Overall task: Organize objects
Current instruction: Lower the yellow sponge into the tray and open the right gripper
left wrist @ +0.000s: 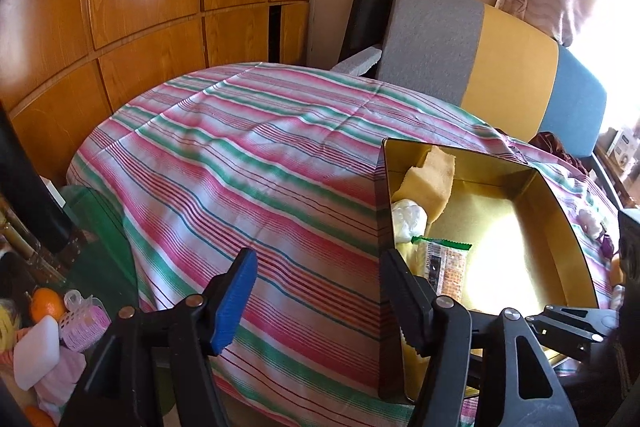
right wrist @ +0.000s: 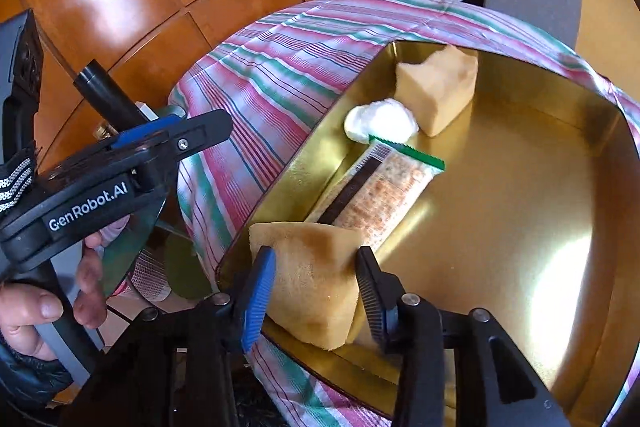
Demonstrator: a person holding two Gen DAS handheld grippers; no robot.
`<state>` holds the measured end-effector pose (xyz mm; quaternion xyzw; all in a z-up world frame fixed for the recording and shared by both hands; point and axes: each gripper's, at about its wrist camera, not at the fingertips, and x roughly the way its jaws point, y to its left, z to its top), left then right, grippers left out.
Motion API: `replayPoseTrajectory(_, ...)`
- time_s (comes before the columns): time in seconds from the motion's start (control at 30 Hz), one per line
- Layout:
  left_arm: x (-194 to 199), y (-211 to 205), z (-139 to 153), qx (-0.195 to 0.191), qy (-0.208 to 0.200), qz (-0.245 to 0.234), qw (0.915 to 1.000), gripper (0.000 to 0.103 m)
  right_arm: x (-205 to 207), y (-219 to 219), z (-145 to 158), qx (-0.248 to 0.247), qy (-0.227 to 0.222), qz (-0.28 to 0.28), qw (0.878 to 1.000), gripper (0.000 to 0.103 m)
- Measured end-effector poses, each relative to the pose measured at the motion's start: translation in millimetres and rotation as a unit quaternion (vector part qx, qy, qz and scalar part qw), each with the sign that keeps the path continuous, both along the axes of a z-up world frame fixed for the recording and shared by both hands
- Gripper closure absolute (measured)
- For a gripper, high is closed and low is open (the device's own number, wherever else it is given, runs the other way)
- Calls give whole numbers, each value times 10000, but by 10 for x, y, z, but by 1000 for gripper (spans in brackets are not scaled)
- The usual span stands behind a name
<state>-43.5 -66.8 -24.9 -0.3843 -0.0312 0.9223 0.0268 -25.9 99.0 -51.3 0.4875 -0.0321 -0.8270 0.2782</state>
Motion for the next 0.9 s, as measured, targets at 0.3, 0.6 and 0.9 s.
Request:
replayPoseTrajectory(0.3,56,165,74,-92,81,-199,9997,35,112,260,148,-199,90,-386,9990,49)
replayPoseTrajectory(0.6,132,412,128,-177,132,-490,9986,34,244,616,215,-21,259,-958,9951,49)
replayPoseTrajectory(0.9,182,747,172,-281,173,-902,9954,29,402,1154,267,142,395,-1690,9847,44)
